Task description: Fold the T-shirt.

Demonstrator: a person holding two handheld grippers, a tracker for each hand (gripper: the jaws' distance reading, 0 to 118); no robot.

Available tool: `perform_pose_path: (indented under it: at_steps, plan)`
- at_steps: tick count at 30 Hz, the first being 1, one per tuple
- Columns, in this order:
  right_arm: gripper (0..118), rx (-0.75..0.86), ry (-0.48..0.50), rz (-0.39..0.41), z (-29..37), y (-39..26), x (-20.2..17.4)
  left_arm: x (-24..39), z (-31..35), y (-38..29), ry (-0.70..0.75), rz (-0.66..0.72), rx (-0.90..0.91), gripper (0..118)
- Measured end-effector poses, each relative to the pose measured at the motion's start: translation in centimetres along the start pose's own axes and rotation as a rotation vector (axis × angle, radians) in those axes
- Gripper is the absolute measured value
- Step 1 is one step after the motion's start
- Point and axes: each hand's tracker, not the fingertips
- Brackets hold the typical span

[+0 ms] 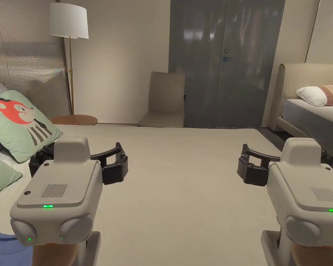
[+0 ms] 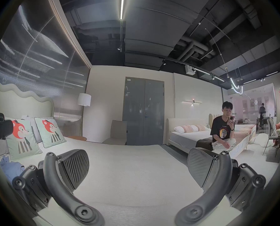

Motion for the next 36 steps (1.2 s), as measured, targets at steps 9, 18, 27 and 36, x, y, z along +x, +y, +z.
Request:
perform_pose_path:
  at_steps: [9,18,27,36]
  plan:
    - [118,0.002,-0.004,0.005,0.08,-0.05,-0.04,0.01,0.18,0.12,0.006,-0.019,0.005,111]
    - [118,0.002,-0.005,0.011,0.16,-0.05,-0.02,0.24,0.27,0.08,0.000,-0.020,-0.002,111]
    - [118,0.000,-0.003,0.009,0.14,-0.05,0.00,0.17,0.18,-0.03,0.000,-0.015,-0.002,111]
    - [118,-0.008,-0.002,0.004,0.12,-0.31,-0.08,-0.03,0.11,-0.28,-0.010,-0.003,-0.015,111]
